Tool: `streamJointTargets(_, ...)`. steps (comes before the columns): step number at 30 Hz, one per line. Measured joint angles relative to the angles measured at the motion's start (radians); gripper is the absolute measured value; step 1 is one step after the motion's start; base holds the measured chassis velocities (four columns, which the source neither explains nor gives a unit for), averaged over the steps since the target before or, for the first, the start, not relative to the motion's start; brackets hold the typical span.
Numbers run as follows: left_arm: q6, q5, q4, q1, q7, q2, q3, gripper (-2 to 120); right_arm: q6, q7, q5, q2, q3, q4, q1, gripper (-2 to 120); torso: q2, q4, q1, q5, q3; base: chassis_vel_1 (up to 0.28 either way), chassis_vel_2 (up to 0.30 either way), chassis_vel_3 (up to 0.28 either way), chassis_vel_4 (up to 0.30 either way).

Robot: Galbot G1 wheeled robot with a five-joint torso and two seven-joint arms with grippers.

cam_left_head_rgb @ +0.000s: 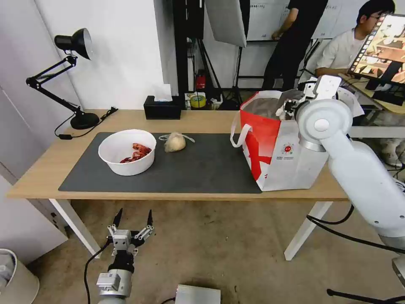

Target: Pick up the trash from the table and place it into the takeout bag.

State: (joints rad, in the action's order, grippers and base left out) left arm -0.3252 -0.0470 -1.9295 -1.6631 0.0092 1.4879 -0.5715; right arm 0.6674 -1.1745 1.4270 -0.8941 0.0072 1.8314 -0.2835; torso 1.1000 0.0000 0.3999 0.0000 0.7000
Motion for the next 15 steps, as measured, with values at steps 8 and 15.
streamJointTargets(8,-0.003,0.004,0.005,0.002,0.000,0.008,0.003,100,-0.016,0.028,-0.021,0.007,-0.008,0.011,-0.001,93,0.000,0.0000,0.000,0.0000,0.000,0.000,0.000,0.000,0.000)
streamJointTargets(15,-0.004,0.007,0.008,0.004,0.001,0.008,0.003,100,-0.199,0.243,-0.198,0.023,-0.007,0.077,-0.032,100,0.000,0.0000,0.000,0.0000,0.000,0.000,0.000,0.000,0.000)
